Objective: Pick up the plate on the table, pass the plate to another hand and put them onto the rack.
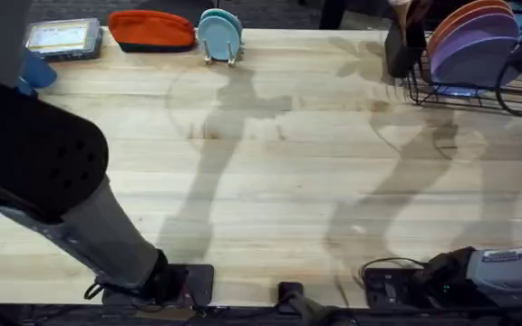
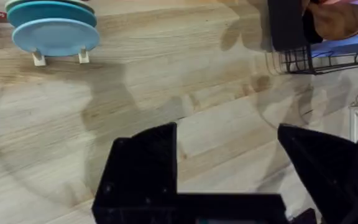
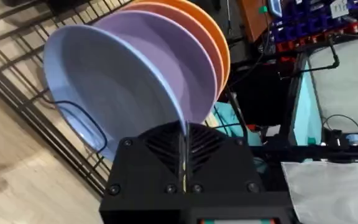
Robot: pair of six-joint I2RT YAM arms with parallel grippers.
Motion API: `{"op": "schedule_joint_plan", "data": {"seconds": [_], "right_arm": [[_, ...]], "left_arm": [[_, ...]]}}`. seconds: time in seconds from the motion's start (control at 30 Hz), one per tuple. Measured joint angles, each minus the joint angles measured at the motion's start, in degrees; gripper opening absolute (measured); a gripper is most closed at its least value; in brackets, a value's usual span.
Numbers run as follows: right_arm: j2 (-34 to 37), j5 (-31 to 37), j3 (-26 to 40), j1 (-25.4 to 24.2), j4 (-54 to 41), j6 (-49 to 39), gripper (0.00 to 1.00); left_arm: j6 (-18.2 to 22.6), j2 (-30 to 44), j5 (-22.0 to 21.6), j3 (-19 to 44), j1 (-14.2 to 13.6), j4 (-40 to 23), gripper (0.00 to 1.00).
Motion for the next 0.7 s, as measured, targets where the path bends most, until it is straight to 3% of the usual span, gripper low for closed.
{"op": "schedule_joint_plan", "data": {"seconds": [0.1,0.13,0.17,0.33,0.4,0.7], "right_arm": [[0.0,0.4,0.0,0.0,-0.1,0.0,0.037],[0.0,0.4,0.0,0.0,-0.3,0.2,0.114],[0.0,0.4,0.0,0.0,-0.9,0.3,0.222],[1.0,0.4,0.0,0.4,-1.8,0.4,0.943],[1.1,0.4,0.0,0.4,-1.8,0.4,0.994],[0.9,0.4,0.0,0.5,-1.2,4.0,0.998]], "left_arm": [[0.0,0.0,0.0,0.0,0.0,0.0,0.993],[0.0,0.0,0.0,0.0,0.0,0.0,0.993],[0.0,0.0,0.0,0.0,0.0,0.0,0.993],[0.0,0.0,0.0,0.0,0.0,0.0,0.992],[0.0,0.0,0.0,0.0,0.0,0.0,0.992],[0.0,0.0,0.0,0.0,0.0,0.0,0.993]]}}
